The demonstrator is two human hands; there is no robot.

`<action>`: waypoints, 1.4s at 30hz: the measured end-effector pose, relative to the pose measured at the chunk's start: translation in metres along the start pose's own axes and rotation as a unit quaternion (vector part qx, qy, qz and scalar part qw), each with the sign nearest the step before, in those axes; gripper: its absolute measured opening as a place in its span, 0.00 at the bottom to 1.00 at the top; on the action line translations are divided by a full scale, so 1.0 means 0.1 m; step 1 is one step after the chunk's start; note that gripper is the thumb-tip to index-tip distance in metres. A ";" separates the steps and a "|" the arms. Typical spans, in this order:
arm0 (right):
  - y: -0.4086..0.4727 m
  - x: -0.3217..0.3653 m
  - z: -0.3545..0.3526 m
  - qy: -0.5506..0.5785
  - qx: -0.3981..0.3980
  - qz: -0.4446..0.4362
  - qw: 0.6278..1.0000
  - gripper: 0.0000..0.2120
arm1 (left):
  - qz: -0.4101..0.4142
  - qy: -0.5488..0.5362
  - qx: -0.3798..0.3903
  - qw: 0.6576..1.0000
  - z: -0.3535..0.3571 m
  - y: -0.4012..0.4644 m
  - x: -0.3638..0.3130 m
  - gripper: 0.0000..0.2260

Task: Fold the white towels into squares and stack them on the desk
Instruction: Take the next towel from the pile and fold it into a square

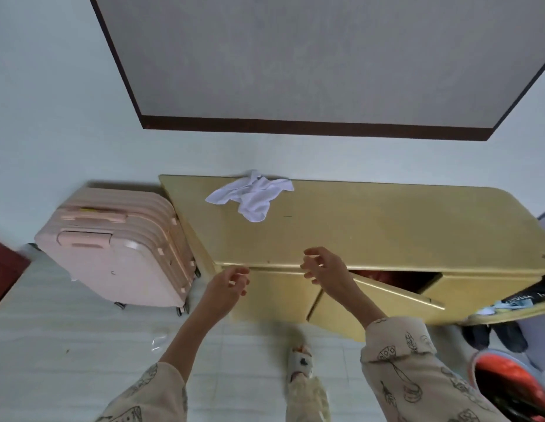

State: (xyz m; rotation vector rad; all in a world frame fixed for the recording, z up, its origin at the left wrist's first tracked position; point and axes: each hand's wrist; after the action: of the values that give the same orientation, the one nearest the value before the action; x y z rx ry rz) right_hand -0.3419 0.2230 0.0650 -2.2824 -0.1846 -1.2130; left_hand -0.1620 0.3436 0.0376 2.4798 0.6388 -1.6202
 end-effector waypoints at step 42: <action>3.66 1.05 -0.24 -0.286 0.059 -0.056 0.955 0.32 | 0.090 0.121 0.219 0.964 -0.17 4.14 -0.55 0.04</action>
State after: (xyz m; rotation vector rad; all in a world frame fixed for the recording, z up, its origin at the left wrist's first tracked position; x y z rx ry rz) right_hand -0.1656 -0.1117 0.0137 -2.4813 -0.5882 -0.5361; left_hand 0.0005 -0.0417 0.0383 2.9713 0.0651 -1.5382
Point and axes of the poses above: each hand's wrist, its own y-axis towards the middle knuckle, its own z-axis out of the palm, x = y × z, and after that the axes turned 10 degrees about z, right-handed
